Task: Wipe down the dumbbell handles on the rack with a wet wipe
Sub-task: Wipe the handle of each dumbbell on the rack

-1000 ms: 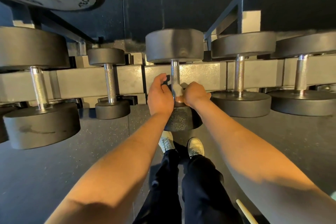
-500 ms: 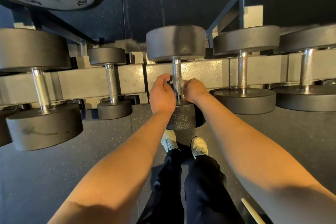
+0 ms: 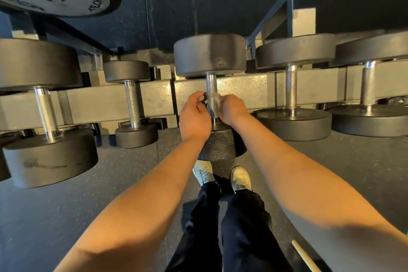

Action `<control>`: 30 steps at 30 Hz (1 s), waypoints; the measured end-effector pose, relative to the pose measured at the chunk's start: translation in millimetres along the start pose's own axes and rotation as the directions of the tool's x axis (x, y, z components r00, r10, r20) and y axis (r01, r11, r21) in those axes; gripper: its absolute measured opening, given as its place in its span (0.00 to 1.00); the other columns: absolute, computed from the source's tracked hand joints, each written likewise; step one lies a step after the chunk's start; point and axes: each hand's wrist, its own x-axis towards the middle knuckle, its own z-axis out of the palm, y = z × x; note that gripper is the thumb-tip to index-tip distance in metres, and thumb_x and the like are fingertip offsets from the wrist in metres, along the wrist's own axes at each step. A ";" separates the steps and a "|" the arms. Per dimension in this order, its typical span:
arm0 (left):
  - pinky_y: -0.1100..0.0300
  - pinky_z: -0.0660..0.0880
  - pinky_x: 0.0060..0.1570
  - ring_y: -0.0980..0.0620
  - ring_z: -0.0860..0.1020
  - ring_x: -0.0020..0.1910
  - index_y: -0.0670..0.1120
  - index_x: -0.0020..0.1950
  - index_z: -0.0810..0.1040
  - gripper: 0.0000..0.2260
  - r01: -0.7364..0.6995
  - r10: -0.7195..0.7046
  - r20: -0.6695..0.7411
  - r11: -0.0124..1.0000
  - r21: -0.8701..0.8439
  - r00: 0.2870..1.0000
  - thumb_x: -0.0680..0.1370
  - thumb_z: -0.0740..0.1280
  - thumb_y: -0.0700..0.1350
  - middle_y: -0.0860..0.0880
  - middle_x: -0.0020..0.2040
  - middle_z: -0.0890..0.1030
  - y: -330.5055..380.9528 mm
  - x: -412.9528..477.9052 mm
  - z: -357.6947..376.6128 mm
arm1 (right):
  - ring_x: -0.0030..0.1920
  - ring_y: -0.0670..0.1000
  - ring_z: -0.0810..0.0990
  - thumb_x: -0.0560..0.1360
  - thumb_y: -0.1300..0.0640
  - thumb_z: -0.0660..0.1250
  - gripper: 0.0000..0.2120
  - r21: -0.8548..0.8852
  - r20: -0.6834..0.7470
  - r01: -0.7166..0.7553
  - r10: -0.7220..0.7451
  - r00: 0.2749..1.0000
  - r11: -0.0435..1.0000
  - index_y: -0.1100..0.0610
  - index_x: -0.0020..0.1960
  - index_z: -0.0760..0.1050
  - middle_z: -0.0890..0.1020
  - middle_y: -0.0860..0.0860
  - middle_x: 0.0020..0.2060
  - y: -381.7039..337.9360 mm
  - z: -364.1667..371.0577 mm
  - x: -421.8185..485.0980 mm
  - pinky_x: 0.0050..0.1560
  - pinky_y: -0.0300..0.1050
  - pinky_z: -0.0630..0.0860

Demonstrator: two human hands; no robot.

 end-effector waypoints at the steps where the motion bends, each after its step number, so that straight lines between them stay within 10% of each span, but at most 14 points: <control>1: 0.57 0.74 0.61 0.53 0.78 0.60 0.50 0.68 0.76 0.17 -0.006 0.006 0.001 1.000 -0.006 1.000 0.83 0.56 0.39 0.53 0.63 0.81 -0.6 0.2 0.4 | 0.57 0.59 0.80 0.81 0.63 0.60 0.19 -0.054 0.028 -0.002 0.004 1.000 0.999 0.60 0.72 0.72 0.81 0.59 0.58 3.3 3.4 -2.8 0.48 0.44 0.74; 9: 0.67 0.71 0.52 0.57 0.77 0.56 0.51 0.64 0.78 0.16 -0.013 0.012 -0.028 0.999 -0.046 1.000 0.82 0.58 0.39 0.55 0.59 0.82 -1.1 -1.3 0.4 | 0.48 0.61 0.81 0.77 0.65 0.66 0.03 -0.019 -0.106 0.005 -0.007 0.994 1.000 0.62 0.47 0.78 0.81 0.58 0.42 6.0 8.8 -20.5 0.40 0.45 0.70; 15: 0.62 0.74 0.46 0.56 0.79 0.49 0.53 0.56 0.79 0.09 -0.037 0.038 0.033 0.999 -0.026 0.999 0.83 0.60 0.46 0.56 0.51 0.82 -0.7 -7.1 -1.1 | 0.39 0.58 0.80 0.76 0.59 0.63 0.11 0.123 -0.178 0.074 -0.052 0.983 0.990 0.53 0.34 0.74 0.80 0.51 0.34 4.1 24.5 -37.6 0.38 0.49 0.76; 22: 0.70 0.75 0.49 0.61 0.80 0.48 0.50 0.62 0.80 0.09 -0.120 0.128 0.109 0.990 -0.073 0.986 0.83 0.65 0.47 0.59 0.53 0.82 -6.3 -5.6 -16.1 | 0.55 0.53 0.81 0.79 0.58 0.59 0.20 0.234 -0.242 0.140 -0.082 0.967 0.962 0.41 0.66 0.75 0.83 0.47 0.56 -4.7 20.9 -51.6 0.56 0.52 0.77; 27: 0.78 0.70 0.46 0.72 0.76 0.47 0.48 0.58 0.80 0.06 -0.082 0.077 -0.031 0.981 -0.178 0.997 0.83 0.64 0.45 0.58 0.50 0.80 11.6 13.1 -9.6 | 0.63 0.54 0.78 0.79 0.61 0.58 0.22 0.381 -0.321 0.050 0.082 0.943 0.923 0.42 0.69 0.72 0.79 0.46 0.65 -1.6 23.6 -55.3 0.59 0.45 0.71; 30: 0.67 0.72 0.41 0.64 0.75 0.37 0.46 0.47 0.78 0.09 0.003 -0.016 -0.059 0.975 -0.222 0.998 0.83 0.61 0.43 0.56 0.39 0.77 26.4 36.0 4.5 | 0.62 0.55 0.78 0.79 0.60 0.57 0.22 0.332 -0.353 0.069 0.056 0.934 0.941 0.44 0.70 0.72 0.78 0.46 0.66 -3.2 23.4 -52.5 0.59 0.47 0.72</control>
